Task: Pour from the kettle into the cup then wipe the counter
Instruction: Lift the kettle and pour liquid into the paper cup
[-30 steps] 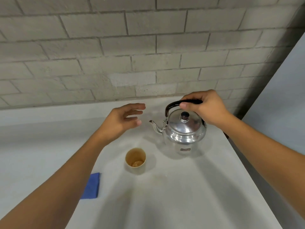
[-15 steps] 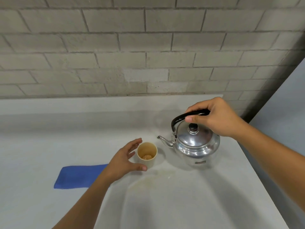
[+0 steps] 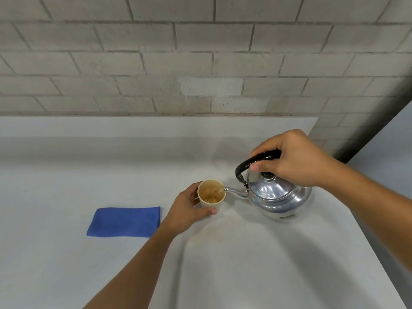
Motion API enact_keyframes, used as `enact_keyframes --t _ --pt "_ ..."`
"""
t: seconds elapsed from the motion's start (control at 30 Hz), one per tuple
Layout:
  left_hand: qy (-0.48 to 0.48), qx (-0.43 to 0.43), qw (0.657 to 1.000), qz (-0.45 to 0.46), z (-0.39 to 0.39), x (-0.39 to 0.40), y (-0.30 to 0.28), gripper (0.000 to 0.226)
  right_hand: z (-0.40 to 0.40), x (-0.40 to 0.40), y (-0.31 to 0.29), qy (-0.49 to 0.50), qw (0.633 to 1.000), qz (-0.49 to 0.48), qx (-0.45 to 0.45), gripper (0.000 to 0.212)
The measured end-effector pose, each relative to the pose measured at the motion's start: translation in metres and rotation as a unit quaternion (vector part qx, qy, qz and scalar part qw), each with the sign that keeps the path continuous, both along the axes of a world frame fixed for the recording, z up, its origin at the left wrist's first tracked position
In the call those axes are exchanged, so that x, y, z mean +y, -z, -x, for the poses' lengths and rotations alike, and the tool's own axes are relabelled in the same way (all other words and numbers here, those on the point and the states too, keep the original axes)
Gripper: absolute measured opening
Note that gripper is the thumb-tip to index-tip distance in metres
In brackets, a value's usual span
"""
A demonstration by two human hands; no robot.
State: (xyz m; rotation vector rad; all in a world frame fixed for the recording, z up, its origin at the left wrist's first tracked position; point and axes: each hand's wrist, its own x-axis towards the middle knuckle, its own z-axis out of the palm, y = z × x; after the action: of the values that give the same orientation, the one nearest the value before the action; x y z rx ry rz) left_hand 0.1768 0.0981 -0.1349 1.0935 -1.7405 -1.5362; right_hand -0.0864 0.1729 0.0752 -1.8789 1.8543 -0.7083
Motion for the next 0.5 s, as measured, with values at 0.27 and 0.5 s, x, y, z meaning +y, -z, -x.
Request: enact_keyframes --t 0.27,0.5 --pt "0.002 0.005 1.0 -0.002 0.001 -0.001 0.002 0.078 -0.014 -0.005 -0.009 -0.03 0.994 0.005 0.101 0.015" --pt "0.005 0.012 1.0 -0.009 0.001 -0.001 0.0 0.079 -0.014 -0.007 -0.017 -0.038 0.99 0.005 0.136 0.012"
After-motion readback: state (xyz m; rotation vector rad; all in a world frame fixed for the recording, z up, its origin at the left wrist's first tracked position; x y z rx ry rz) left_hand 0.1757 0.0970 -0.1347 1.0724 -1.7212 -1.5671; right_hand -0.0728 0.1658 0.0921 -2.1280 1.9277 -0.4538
